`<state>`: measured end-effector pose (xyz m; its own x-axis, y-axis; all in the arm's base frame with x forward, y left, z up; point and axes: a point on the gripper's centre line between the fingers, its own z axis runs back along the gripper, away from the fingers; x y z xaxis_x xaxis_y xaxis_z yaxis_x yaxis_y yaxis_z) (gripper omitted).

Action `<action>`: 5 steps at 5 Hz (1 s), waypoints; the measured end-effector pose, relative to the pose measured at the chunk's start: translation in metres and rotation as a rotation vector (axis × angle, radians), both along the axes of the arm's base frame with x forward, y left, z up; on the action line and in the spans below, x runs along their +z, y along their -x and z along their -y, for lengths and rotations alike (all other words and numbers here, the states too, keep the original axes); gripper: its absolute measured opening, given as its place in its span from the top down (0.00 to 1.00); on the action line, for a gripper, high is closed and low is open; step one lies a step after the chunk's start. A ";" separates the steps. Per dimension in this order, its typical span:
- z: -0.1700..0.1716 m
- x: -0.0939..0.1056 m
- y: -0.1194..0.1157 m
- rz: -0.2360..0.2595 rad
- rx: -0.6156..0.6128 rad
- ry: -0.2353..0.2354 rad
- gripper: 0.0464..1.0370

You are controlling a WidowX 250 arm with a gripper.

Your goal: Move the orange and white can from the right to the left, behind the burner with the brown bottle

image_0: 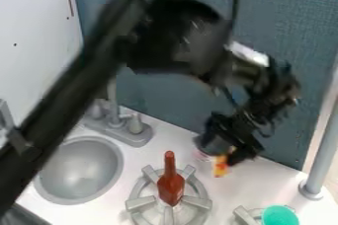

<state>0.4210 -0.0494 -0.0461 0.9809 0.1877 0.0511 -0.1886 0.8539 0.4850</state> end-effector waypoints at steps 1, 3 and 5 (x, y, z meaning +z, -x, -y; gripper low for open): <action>-0.035 0.006 0.002 0.041 0.062 -0.016 0.04; -0.057 0.011 -0.002 0.044 0.078 -0.036 0.04; -0.053 0.046 0.029 0.074 0.065 0.094 0.04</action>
<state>0.3924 0.0031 0.0001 0.9607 0.2579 0.1025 -0.2774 0.8797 0.3863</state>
